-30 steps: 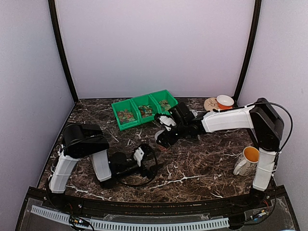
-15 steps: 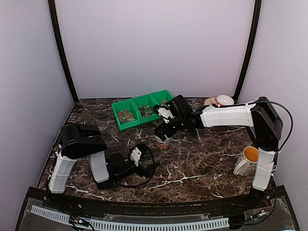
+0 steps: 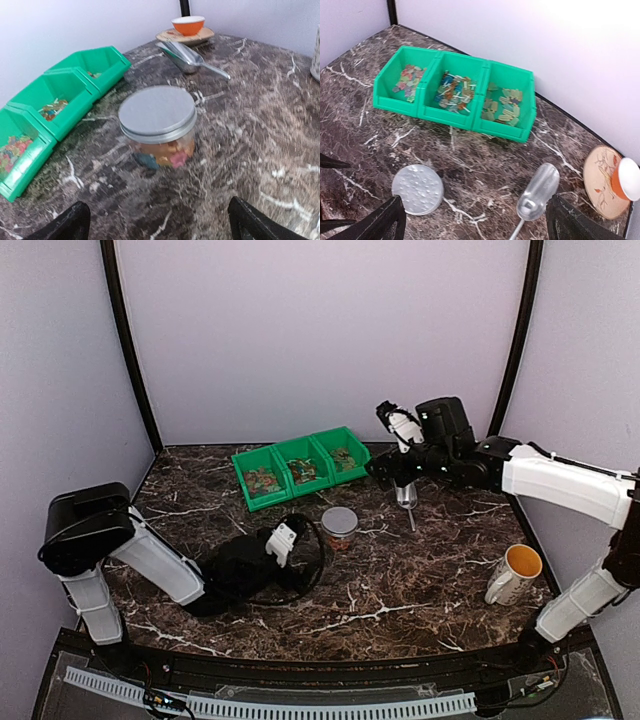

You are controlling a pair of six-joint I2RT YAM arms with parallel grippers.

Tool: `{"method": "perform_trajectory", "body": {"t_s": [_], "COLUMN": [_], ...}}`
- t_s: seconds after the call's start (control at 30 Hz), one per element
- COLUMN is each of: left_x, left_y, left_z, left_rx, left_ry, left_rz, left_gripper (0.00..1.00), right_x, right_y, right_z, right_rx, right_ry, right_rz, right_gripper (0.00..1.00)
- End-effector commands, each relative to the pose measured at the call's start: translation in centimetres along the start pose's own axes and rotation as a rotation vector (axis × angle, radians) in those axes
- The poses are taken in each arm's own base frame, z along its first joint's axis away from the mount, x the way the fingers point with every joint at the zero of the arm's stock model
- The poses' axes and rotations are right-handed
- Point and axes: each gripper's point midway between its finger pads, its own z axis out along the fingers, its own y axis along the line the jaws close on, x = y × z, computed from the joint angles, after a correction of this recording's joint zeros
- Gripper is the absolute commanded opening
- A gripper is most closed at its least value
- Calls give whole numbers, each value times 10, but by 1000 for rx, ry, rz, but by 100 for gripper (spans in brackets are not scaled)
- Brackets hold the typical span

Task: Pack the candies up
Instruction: Reset both arms

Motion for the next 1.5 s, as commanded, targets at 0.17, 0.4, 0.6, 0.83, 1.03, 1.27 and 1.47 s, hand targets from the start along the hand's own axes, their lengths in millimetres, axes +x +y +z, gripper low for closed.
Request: {"method": "perform_trajectory", "body": {"t_s": [0.17, 0.4, 0.6, 0.83, 1.03, 1.27, 1.47], "left_x": [-47, -61, -77, -89, -83, -71, -63], "left_y": [109, 186, 205, 209, 202, 207, 211], "left_z": [-28, -70, -113, -166, -184, -203, -214], "left_rx": [-101, -240, -352, -391, -365, -420, -458], "left_ry": [125, 122, 140, 131, 105, 143, 165], "left_rz": [-314, -536, -495, -436, -419, -363, -335], "left_gripper": [99, 99, 99, 99, 99, 99, 99], "right_x": [43, 72, 79, 91, 98, 100, 98], "right_y": [-96, -162, -171, -161, -143, -130, -132], "right_z": [-32, -89, -142, -180, -187, -201, -210], "right_rx": [154, 329, 445, 465, 390, 351, 373], "right_ry": [2, -48, -91, -111, -160, -232, -228], "right_rz": [212, 369, 371, 419, 422, 402, 390], "right_gripper": [97, 97, 98, 98, 98, 98, 98]}}
